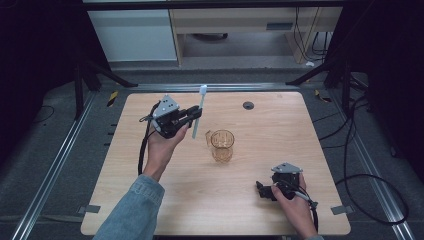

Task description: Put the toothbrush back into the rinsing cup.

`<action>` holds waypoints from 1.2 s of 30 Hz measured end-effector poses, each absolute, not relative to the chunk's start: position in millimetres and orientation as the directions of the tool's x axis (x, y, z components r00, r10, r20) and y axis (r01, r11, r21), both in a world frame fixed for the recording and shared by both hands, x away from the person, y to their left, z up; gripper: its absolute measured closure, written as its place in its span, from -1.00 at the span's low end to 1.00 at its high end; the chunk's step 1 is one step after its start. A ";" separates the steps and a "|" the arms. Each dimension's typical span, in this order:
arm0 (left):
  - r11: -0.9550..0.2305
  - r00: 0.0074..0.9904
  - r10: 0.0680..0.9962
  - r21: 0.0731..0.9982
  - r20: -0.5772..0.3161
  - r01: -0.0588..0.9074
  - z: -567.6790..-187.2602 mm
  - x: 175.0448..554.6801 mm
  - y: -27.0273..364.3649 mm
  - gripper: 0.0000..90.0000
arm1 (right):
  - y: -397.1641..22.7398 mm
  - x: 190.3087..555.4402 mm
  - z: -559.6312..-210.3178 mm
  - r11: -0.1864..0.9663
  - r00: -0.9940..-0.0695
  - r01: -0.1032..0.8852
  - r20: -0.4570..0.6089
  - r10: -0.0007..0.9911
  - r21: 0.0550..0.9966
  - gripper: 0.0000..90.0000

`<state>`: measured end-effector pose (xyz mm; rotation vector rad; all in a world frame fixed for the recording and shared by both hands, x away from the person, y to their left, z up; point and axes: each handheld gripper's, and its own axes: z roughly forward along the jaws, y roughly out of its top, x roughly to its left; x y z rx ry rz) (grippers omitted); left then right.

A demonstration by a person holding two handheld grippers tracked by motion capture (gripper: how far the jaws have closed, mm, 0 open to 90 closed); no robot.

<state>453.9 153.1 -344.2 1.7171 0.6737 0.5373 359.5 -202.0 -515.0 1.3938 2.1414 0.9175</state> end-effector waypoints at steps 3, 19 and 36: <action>-0.165 0.733 0.680 0.976 0.006 0.145 -345.8 453.9 150.7 0.75 | -202.0 359.5 -515.1 0.279 -0.408 0.633 0.005 0.913 0.722 -0.99; -0.075 0.730 0.683 0.994 -0.011 0.085 -355.8 457.3 153.5 0.75 | -201.7 359.3 -514.9 0.284 -0.416 0.631 0.006 0.909 0.722 -0.99; -0.037 0.728 0.685 0.998 -0.017 0.058 -364.3 459.1 152.0 0.75 | -201.9 359.5 -515.3 0.294 -0.423 0.625 -0.003 0.906 0.723 -0.99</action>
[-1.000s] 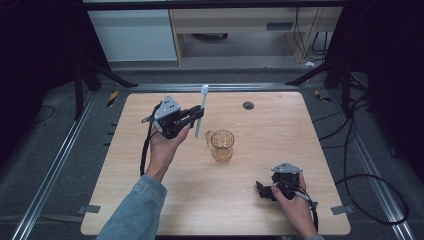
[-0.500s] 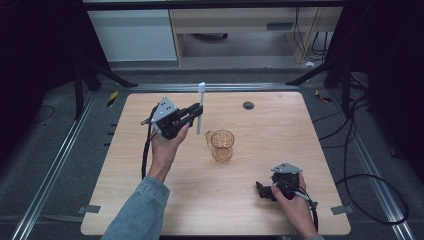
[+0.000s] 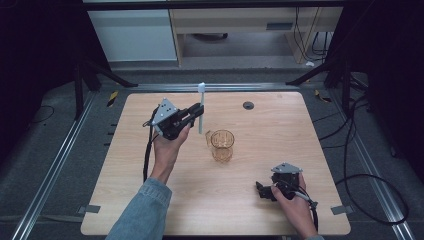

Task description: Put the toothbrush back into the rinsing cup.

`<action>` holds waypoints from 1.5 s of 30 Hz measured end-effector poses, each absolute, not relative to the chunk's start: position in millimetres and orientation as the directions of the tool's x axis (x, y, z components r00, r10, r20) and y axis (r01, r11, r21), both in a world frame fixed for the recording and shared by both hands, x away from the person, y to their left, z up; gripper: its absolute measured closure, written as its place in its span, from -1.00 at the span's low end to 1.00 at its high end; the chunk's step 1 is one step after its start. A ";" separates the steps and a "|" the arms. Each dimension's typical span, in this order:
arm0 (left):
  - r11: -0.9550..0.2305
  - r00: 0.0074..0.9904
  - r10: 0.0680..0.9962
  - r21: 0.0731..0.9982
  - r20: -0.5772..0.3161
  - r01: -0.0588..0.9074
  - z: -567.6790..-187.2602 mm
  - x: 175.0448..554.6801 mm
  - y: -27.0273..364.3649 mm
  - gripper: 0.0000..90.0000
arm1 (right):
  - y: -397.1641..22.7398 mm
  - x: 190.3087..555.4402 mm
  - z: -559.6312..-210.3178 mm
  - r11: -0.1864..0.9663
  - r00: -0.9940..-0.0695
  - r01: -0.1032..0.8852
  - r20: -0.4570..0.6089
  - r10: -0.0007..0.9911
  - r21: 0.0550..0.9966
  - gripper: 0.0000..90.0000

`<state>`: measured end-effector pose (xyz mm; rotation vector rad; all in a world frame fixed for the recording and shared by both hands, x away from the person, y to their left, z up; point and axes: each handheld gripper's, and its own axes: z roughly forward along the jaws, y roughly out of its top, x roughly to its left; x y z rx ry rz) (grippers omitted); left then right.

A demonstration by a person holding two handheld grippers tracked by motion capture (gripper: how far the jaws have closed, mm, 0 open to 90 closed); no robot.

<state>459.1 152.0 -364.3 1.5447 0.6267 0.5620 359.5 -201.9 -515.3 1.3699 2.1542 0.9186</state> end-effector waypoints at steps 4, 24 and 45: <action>-0.026 0.728 0.685 0.998 -0.023 0.055 -366.6 459.4 151.7 0.75 | -201.9 359.5 -515.3 0.295 -0.423 0.624 -0.004 0.906 0.723 -0.99; 0.014 0.728 0.685 0.999 -0.031 0.029 -375.1 468.9 152.4 0.75 | -201.7 359.7 -515.5 0.300 -0.430 0.621 -0.006 0.903 0.724 -0.99; 0.018 0.743 0.669 1.000 -0.021 0.011 -395.1 479.8 136.9 0.75 | -201.5 359.6 -515.5 0.297 -0.429 0.621 -0.003 0.903 0.725 -0.99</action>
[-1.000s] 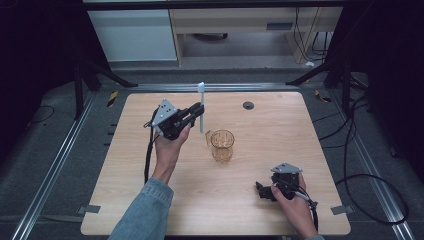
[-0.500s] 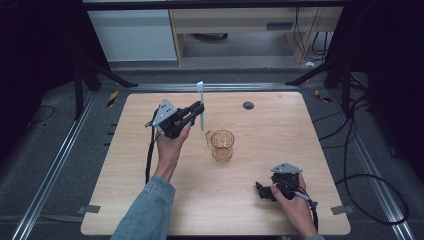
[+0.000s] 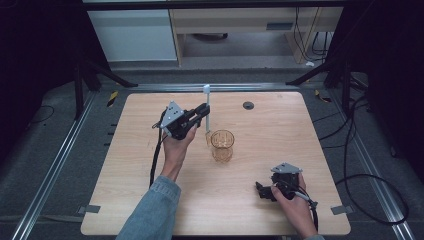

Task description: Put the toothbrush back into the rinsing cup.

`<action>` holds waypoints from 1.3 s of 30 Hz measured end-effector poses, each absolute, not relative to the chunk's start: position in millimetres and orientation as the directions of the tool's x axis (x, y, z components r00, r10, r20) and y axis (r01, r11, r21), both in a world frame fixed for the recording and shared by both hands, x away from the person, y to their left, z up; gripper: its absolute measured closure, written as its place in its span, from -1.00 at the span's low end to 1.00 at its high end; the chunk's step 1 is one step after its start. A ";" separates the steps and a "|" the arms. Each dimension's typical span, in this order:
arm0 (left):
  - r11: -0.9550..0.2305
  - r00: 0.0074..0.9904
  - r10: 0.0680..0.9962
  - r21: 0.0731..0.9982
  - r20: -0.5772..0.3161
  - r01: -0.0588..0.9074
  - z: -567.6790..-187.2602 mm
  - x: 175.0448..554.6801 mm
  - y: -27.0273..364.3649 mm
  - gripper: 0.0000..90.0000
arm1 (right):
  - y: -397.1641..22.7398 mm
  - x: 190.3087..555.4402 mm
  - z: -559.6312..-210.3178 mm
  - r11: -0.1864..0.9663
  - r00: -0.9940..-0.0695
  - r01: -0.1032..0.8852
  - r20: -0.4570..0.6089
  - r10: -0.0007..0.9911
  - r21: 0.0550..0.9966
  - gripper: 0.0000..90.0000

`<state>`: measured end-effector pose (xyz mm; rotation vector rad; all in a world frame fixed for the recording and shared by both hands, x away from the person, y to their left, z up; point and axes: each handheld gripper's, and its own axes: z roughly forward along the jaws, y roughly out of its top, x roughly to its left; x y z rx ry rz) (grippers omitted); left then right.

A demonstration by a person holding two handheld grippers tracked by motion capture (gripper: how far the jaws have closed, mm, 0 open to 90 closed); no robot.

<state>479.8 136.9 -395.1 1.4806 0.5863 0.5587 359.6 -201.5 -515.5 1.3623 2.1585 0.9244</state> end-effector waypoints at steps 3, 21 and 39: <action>0.025 0.742 0.669 1.000 -0.026 0.012 -396.2 480.4 136.9 0.75 | -201.6 359.6 -515.4 0.298 -0.430 0.621 -0.003 0.903 0.725 -0.99; 0.035 0.738 0.674 0.999 -0.028 0.006 -406.0 479.7 134.1 0.75 | -201.5 359.6 -515.5 0.298 -0.430 0.621 -0.003 0.903 0.725 -0.99; 0.043 0.736 0.677 0.999 -0.020 -0.012 -410.8 478.6 133.3 0.75 | -201.8 359.0 -515.4 0.302 -0.437 0.619 -0.002 0.900 0.725 -0.99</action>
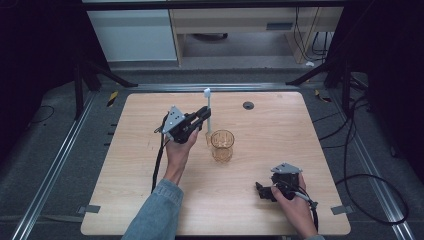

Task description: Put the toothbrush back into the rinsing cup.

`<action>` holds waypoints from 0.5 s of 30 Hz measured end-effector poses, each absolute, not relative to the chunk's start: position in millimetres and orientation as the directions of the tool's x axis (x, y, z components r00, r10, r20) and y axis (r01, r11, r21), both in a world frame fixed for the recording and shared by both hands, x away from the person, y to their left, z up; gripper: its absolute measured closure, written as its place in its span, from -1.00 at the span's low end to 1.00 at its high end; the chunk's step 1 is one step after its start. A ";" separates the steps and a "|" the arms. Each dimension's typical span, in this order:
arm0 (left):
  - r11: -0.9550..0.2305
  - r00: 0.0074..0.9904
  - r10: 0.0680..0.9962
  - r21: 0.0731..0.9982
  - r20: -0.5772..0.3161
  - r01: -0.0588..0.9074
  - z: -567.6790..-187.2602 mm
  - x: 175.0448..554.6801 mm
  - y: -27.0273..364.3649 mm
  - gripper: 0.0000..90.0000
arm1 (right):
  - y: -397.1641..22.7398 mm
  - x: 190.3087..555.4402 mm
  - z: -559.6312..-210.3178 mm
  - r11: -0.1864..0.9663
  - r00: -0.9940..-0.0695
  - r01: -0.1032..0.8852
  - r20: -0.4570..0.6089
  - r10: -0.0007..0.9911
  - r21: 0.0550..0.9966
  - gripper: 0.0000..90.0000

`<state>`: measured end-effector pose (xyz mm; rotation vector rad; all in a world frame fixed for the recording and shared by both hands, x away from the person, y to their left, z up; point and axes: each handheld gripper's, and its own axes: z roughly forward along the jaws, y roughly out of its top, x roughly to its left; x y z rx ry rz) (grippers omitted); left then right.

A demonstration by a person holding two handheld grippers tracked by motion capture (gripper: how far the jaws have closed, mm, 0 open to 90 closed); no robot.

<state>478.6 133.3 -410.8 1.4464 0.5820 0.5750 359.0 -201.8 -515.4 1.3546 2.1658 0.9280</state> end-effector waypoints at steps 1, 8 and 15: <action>0.041 0.735 0.678 0.999 -0.019 -0.012 -411.7 479.8 133.1 0.75 | -201.8 358.8 -515.4 0.303 -0.438 0.618 -0.003 0.899 0.725 -0.99; 0.041 0.735 0.677 0.999 -0.033 0.007 -422.6 480.8 133.9 0.75 | -201.8 358.2 -515.3 0.302 -0.436 0.621 -0.002 0.900 0.724 -0.99; 0.034 0.737 0.675 0.999 -0.026 0.004 -426.7 482.2 129.4 0.75 | -201.8 357.6 -515.2 0.301 -0.435 0.621 -0.001 0.900 0.723 -0.99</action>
